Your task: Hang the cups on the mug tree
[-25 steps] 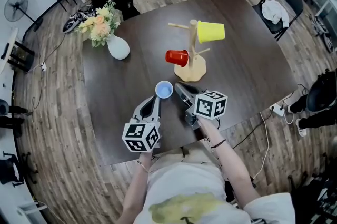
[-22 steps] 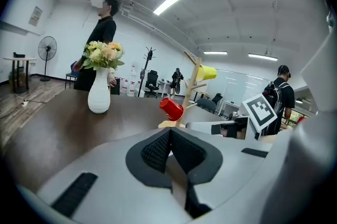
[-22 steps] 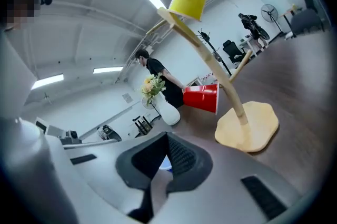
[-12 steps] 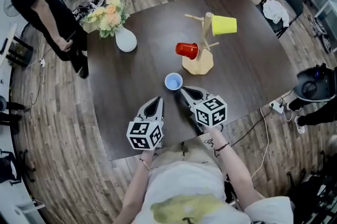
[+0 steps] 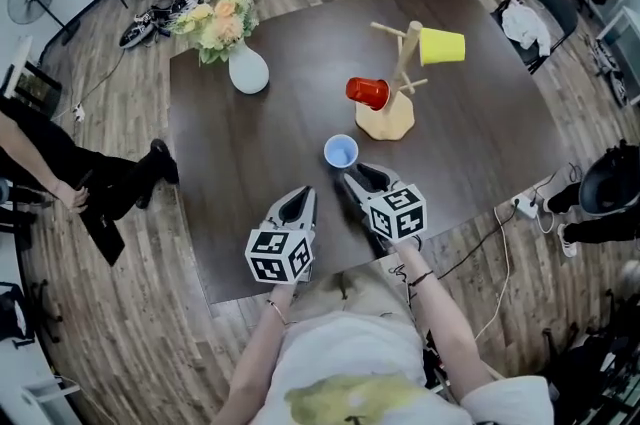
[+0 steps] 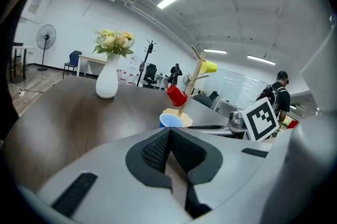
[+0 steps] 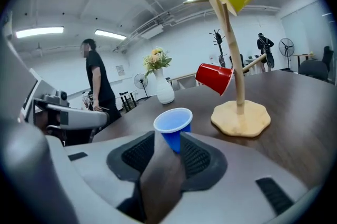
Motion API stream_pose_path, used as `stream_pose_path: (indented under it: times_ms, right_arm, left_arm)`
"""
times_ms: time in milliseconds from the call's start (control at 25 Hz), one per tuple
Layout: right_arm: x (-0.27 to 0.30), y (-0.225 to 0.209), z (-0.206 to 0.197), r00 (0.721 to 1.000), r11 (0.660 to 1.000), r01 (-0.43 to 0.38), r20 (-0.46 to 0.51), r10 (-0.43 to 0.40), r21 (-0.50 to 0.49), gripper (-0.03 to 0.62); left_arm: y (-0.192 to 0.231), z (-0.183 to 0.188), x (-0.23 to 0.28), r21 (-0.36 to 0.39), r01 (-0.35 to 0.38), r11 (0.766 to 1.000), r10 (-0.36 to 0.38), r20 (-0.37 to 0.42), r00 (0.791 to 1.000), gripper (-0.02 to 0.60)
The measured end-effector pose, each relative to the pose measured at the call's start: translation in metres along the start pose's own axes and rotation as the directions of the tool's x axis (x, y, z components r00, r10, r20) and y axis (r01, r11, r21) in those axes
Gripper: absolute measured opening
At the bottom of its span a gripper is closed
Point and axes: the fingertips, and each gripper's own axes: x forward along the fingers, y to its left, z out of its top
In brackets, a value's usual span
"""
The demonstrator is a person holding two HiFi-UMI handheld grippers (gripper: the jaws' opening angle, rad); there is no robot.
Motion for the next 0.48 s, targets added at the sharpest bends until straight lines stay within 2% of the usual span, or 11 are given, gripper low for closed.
stream_pose_path:
  times_ms: [40,200,480]
  right_arm:
    - [0.003,-0.002,-0.002,1.0,1.0,0.009,-0.006,-0.009,0.005,0.172]
    - [0.013,-0.005,-0.007,0.999,0.999,0.032,-0.032,-0.033,-0.027,0.186]
    - [0.037,-0.003,-0.009,0.998,0.997,0.001,-0.064,-0.006,-0.079,0.278]
  left_arm:
    - [0.001,-0.001,0.0,-0.004,0.0,1.0,0.0,-0.002,1.0,0.015]
    - [0.007,-0.004,0.002,-0.022,-0.009,1.0,0.009,-0.014,1.0,0.015]
    - [0.013,-0.006,0.011,-0.053,-0.033,0.998,0.032,-0.034,0.999,0.015]
